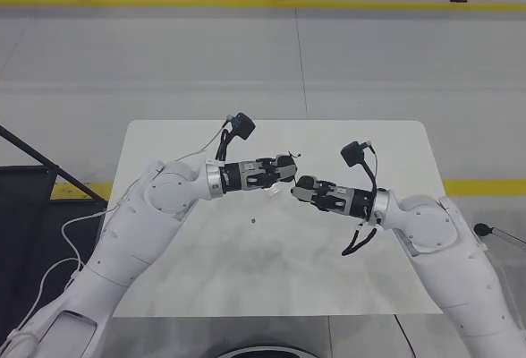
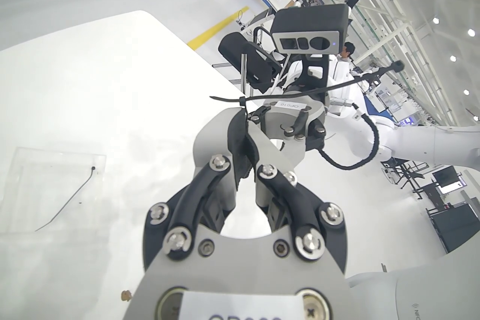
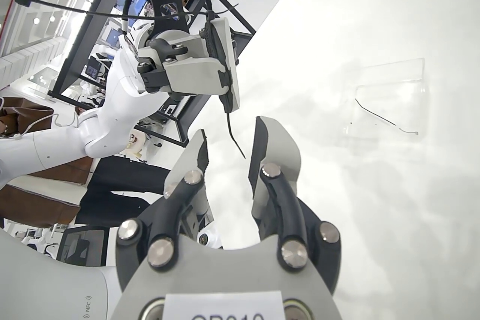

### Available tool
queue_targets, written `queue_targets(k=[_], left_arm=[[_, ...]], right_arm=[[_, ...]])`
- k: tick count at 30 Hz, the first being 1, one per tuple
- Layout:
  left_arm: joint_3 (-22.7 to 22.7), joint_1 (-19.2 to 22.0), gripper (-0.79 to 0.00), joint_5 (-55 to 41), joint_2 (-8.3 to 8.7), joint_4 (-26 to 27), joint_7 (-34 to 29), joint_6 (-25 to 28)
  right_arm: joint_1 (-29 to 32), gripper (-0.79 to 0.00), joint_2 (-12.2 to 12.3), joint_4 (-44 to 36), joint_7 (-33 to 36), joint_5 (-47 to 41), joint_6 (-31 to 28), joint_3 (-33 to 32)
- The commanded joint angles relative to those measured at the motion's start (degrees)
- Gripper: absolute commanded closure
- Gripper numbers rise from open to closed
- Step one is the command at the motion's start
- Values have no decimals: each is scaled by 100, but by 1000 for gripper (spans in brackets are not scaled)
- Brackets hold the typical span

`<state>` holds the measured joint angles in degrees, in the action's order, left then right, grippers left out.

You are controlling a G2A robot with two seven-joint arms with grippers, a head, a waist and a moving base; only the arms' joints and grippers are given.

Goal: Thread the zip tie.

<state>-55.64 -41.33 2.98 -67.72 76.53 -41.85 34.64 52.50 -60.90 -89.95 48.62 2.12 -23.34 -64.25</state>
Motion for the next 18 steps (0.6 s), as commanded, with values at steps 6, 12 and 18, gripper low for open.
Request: queue_targets(k=[6,12,18], left_arm=[[-7,1,0,-19,-6,-1,-35,9],[-18,-6,0,-42,-13,2,-26,8],[-40,-22,-785,-270,-15,-16,-134,26]], right_arm=[[-11,0,-4,10,10,-10,-12,13],[-10,0,-5,19,2,-14,-15,13],[6,0,1,47,-42,-67,-51,-45]])
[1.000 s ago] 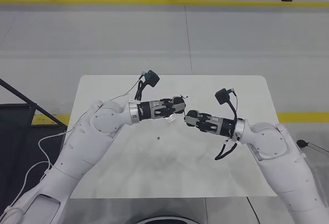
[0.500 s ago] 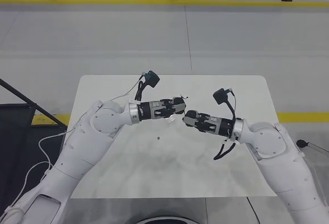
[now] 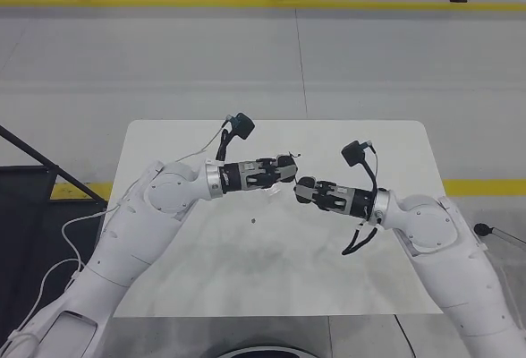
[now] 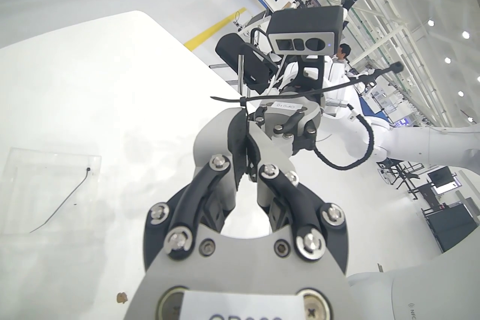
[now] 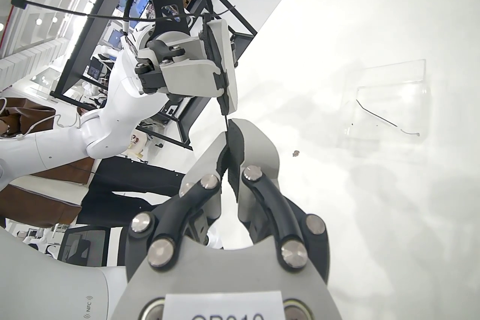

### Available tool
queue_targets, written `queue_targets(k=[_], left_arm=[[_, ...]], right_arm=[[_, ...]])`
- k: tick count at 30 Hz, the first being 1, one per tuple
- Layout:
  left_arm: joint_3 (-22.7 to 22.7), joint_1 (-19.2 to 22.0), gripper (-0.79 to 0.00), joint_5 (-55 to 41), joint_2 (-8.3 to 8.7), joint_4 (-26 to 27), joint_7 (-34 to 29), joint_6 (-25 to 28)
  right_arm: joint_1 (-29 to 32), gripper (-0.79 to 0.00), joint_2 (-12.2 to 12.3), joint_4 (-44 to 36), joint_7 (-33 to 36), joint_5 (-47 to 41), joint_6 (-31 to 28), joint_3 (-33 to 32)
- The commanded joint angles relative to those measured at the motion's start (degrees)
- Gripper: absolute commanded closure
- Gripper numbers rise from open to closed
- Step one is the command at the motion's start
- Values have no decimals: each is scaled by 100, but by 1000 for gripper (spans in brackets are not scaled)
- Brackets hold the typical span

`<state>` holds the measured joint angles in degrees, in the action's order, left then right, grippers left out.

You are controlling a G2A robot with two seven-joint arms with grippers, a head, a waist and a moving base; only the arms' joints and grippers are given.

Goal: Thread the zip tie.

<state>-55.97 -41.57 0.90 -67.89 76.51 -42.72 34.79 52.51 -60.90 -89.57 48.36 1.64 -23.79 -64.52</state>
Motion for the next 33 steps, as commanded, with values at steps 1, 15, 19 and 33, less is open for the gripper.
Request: queue_targets(k=[1,15,19,33], left_arm=[[-18,7,-785,-81,4,-19,-77,10],[-482,-190,-785,-1105,149,-211,-870,250],[-757,-337,-785,-2046,202,-333,-1095,231],[-776,-291,-785,-3052,201,-565,-1654,-308]], right_arm=[[9,0,3,15,-30,-34,-18,-35],[-114,0,42,491,611,-1032,-497,-273],[-241,0,60,802,1417,-1873,-1149,-297],[-390,0,97,966,1858,-2360,-1354,-261]])
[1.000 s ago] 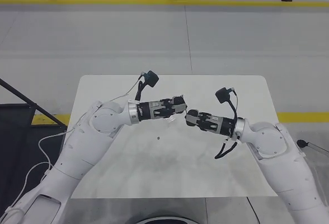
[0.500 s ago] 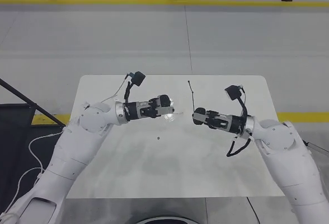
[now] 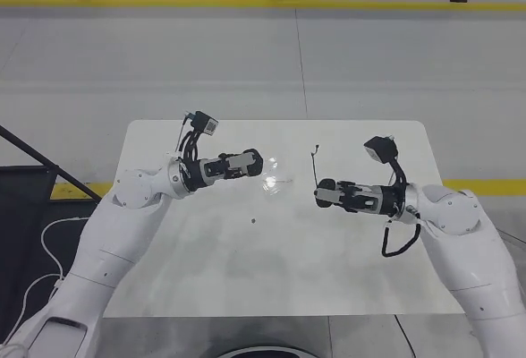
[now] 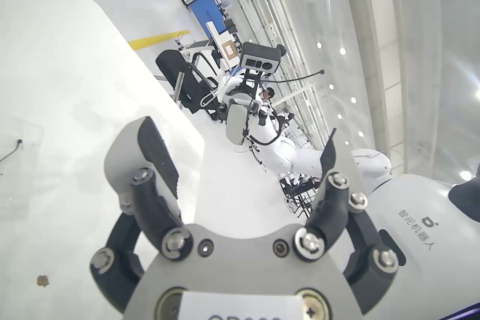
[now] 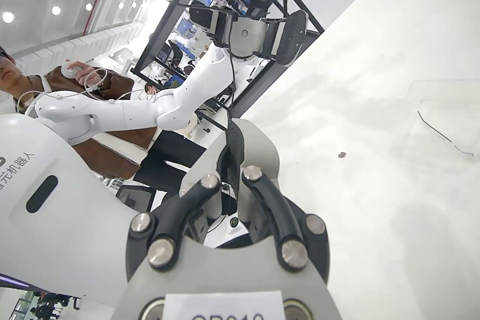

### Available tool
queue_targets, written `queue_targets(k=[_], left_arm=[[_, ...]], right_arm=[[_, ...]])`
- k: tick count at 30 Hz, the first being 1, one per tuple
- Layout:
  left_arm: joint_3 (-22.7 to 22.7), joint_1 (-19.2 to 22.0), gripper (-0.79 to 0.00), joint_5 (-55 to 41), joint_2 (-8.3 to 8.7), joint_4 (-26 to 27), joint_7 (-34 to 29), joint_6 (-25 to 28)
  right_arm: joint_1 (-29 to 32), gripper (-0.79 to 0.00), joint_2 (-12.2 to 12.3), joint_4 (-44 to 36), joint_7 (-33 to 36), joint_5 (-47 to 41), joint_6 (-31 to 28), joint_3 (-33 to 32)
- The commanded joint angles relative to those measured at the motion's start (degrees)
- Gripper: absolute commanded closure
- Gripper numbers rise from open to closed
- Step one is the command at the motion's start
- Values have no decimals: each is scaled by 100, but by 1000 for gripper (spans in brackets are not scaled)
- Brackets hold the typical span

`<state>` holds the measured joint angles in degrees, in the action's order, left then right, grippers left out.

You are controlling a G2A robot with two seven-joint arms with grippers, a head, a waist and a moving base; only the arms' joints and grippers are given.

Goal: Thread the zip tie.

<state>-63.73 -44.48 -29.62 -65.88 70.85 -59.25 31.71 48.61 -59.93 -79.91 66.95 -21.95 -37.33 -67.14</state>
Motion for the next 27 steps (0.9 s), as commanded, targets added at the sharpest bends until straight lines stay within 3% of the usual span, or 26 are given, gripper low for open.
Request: queue_targets(k=[1,5,8,17,18,20,21,24,27], left_arm=[[0,0,-785,-1,0,0,0,-1],[17,-133,-785,-88,-2,183,79,-260],[51,-165,-785,-621,-26,181,-49,-735],[333,147,-785,-1852,-189,-116,-919,-1188],[385,190,-739,-1907,-210,-159,-1007,-1228],[483,268,-542,-2037,-254,-235,-1204,-1285],[533,300,-486,-2091,-275,-293,-1271,-1341],[655,412,-391,-2177,-334,-468,-1439,-1449],[764,499,-369,-2161,-387,-588,-1512,-1493]], right_arm=[[0,0,0,0,0,-1,0,0],[178,0,2,-267,-406,383,-406,26],[302,0,25,-478,-868,661,-869,114],[256,0,213,-440,-1696,1335,-1697,680],[221,0,236,-434,-1731,1392,-1732,756],[150,0,281,-408,-1832,1434,-1833,892],[116,0,304,-397,-1885,1435,-1886,969],[-1,0,379,-304,-1992,1452,-1993,1153],[-111,0,450,-226,-2055,1470,-2055,1304]])
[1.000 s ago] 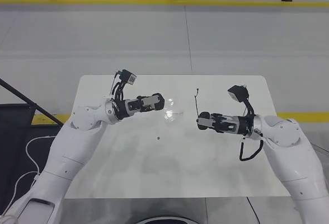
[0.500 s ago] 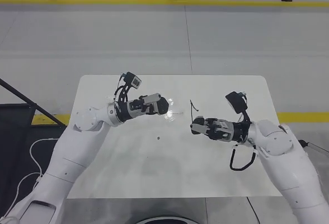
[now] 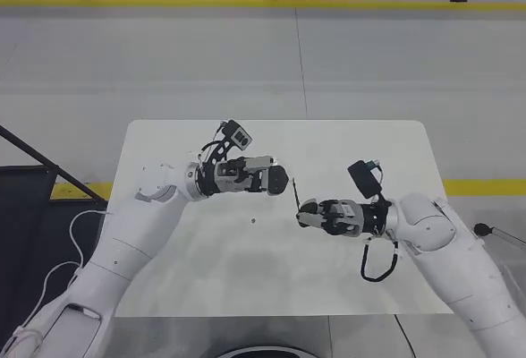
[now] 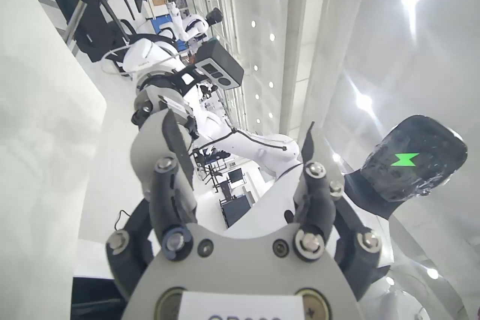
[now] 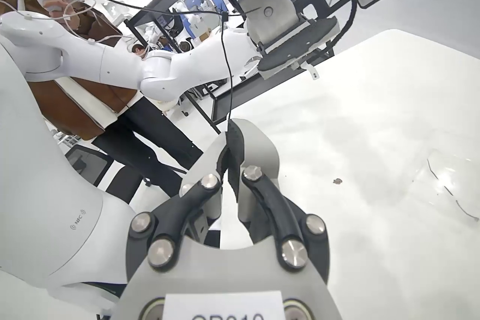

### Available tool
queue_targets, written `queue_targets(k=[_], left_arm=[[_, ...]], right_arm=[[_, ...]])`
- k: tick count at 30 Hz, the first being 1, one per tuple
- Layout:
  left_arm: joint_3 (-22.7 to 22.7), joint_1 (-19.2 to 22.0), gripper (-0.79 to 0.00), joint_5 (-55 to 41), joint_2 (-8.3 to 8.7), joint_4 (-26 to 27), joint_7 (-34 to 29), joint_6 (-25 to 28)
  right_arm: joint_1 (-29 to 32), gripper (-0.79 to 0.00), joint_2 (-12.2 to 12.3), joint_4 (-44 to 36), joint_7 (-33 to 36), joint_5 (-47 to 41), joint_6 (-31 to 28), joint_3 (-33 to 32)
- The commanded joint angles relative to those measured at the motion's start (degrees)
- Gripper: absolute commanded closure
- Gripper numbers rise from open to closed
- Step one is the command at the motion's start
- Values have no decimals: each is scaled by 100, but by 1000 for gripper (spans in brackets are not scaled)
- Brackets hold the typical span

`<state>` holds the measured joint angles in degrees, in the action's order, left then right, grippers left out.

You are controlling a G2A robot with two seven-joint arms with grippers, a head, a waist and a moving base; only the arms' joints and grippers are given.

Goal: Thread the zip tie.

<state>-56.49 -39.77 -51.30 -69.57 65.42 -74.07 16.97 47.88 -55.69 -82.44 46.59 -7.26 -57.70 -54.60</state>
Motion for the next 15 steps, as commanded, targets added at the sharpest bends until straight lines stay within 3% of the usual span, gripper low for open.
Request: queue_targets(k=[1,15], left_arm=[[63,54,-366,13,-33,-74,-49,-15],[247,224,-259,97,-192,-331,-142,-91]], right_arm=[[-72,0,47,51,-30,-2,-30,90],[-360,0,262,153,-30,-207,-30,493]])
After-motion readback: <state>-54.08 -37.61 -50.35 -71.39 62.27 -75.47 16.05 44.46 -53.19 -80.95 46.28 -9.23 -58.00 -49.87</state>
